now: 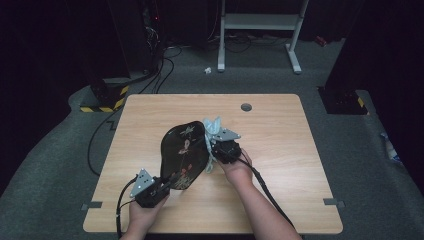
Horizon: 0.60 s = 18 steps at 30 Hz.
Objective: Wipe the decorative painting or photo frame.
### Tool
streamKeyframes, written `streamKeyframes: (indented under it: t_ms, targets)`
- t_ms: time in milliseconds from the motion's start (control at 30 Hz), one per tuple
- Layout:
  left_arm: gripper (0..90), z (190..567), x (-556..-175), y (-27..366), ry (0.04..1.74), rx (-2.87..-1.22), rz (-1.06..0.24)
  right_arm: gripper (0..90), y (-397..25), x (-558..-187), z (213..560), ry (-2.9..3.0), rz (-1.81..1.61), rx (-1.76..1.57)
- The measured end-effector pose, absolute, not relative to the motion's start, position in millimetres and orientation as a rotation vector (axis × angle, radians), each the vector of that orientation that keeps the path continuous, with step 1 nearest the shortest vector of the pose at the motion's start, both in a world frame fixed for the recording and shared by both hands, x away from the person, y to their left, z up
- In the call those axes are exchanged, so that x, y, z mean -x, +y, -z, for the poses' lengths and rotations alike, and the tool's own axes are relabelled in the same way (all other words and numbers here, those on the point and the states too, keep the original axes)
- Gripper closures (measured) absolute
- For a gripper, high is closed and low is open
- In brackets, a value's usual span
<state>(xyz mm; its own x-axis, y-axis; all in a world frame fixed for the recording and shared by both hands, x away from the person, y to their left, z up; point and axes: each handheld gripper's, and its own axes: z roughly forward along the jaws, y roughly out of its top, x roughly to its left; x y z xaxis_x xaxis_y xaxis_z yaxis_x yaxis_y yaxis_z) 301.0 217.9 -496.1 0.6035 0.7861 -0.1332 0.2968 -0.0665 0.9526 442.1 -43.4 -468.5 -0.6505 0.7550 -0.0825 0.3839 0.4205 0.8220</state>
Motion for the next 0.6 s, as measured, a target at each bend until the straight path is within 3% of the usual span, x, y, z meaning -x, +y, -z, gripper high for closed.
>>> streamKeyframes:
  t_ms: [433,600]
  targets:
    - [78.8,499.8,-292.7,218.9,0.903,-1.656,-0.539,74.6,-31.2,-425.1,522.6,2.34,-0.969,-0.9]
    - [78.8,499.7,-292.7,217.8,0.898,-1.667,-0.547,74.8,-31.6,-424.3,522.0,2.34,-0.977,-0.92]
